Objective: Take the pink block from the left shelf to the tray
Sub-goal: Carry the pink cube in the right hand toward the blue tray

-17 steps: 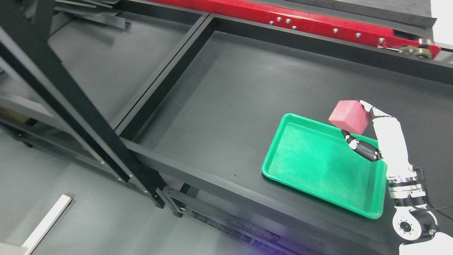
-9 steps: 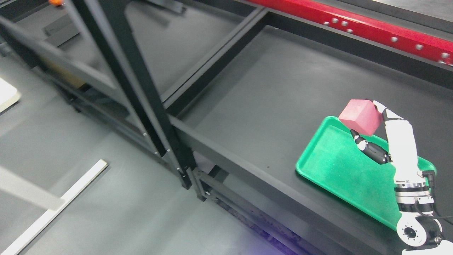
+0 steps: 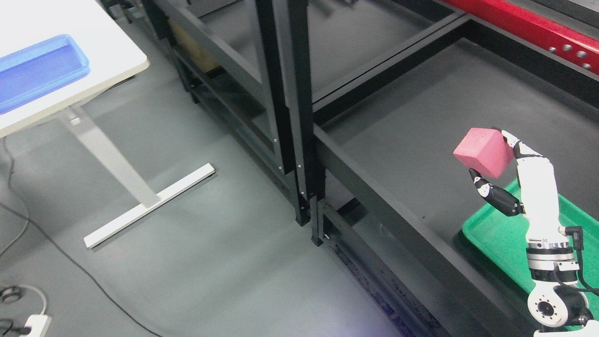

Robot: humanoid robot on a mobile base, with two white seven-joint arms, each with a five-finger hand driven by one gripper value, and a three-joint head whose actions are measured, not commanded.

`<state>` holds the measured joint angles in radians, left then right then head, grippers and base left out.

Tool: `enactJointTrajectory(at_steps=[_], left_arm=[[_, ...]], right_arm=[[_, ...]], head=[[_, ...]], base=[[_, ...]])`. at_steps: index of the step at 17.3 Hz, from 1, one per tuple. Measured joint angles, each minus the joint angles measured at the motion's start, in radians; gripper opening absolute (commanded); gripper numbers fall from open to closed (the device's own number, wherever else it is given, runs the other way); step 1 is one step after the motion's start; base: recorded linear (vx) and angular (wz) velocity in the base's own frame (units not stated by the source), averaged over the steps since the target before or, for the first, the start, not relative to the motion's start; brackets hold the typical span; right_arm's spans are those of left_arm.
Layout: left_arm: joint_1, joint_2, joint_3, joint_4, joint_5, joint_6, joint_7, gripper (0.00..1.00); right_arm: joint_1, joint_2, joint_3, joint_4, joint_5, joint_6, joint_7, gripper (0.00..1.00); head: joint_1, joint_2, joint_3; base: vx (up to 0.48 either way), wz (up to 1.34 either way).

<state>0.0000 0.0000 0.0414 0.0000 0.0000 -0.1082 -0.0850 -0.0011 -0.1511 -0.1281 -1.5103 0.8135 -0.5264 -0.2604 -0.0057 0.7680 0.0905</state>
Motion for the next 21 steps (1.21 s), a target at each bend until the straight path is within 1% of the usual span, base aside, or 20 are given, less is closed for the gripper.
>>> enactJointTrajectory(at_steps=[12, 16, 17, 21], left_arm=[[0.000, 0.000, 0.000, 0.000, 0.000, 0.000, 0.000, 1.00], [0.000, 0.000, 0.000, 0.000, 0.002, 0.000, 0.000, 1.00], [0.000, 0.000, 0.000, 0.000, 0.028, 0.000, 0.000, 1.00], [0.000, 0.000, 0.000, 0.000, 0.013, 0.000, 0.000, 1.00]], right_arm=[[0.001, 0.004, -0.009, -0.012, 0.000, -0.002, 0.000, 0.03], [0.001, 0.005, -0.011, -0.013, 0.000, -0.002, 0.000, 0.03], [0.001, 0.005, -0.011, -0.014, 0.000, -0.002, 0.000, 0.03], [0.001, 0.005, -0.012, -0.015, 0.000, -0.002, 0.000, 0.03]], head=[[0.0000, 0.000, 0.000], [0.0000, 0.000, 0.000], [0.0000, 0.000, 0.000], [0.0000, 0.000, 0.000]], base=[[-0.148, 0.84], [-0.085, 0.55], [-0.057, 0.45], [0.007, 0.14]])
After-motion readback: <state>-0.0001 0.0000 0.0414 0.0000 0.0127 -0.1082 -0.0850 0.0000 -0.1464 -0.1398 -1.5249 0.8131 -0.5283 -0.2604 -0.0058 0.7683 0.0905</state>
